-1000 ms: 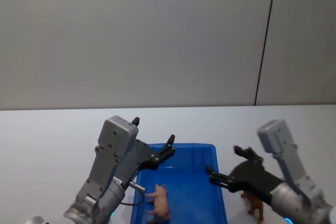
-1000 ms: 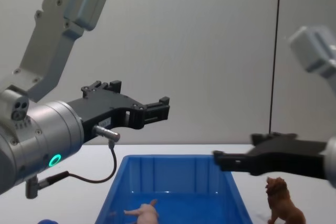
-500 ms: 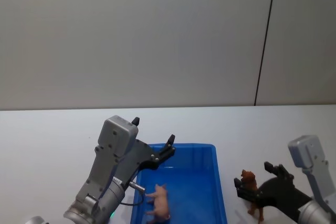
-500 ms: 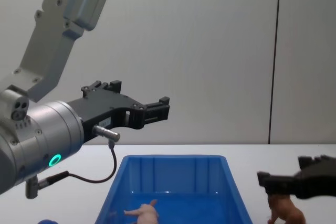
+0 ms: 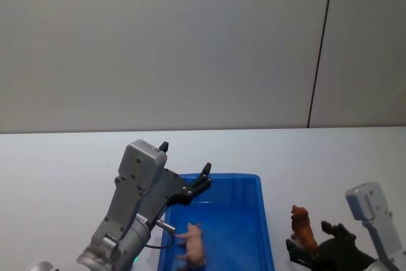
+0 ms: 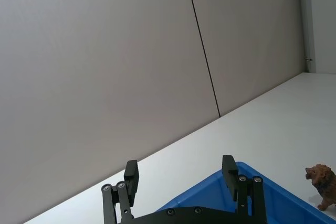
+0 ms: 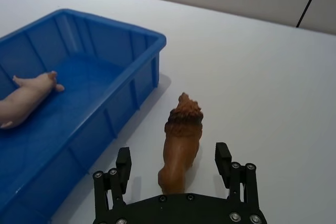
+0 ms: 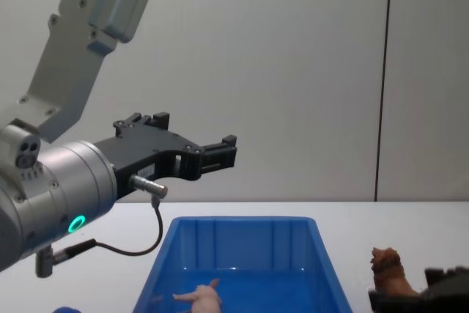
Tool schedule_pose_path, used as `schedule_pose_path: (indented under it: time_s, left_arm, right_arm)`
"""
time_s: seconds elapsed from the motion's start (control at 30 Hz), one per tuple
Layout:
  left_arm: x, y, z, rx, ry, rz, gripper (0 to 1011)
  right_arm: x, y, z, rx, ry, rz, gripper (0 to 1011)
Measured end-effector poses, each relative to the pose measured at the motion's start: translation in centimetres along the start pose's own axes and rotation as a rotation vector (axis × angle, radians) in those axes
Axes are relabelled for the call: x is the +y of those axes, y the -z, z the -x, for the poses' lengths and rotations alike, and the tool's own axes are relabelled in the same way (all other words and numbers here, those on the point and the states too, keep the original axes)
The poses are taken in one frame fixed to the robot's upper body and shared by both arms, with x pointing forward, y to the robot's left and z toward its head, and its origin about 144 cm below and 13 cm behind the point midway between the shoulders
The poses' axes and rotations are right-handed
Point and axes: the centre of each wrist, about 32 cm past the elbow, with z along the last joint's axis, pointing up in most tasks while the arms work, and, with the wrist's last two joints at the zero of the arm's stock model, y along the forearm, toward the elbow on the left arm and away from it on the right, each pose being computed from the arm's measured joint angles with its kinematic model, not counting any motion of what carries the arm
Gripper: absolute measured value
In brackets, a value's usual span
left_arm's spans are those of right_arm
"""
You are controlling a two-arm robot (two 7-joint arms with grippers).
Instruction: Pick up the two dolls from the table and place them into the box.
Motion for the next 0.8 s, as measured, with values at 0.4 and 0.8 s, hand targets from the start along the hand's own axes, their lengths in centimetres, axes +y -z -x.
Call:
schedule_pose_path:
  time_s: [0.4, 0.8]
  left_arm:
    - [0.0, 0.0, 0.0, 0.0, 0.0, 0.0, 1002]
    - [0.0, 0.0, 0.0, 0.0, 0.0, 0.0, 1001]
  right_arm:
    - [0.8, 1.1, 0.0, 0.041, -0.01, 0.058, 707]
    - [0.8, 1.2, 0.2, 0.023, 0.022, 0.037, 327]
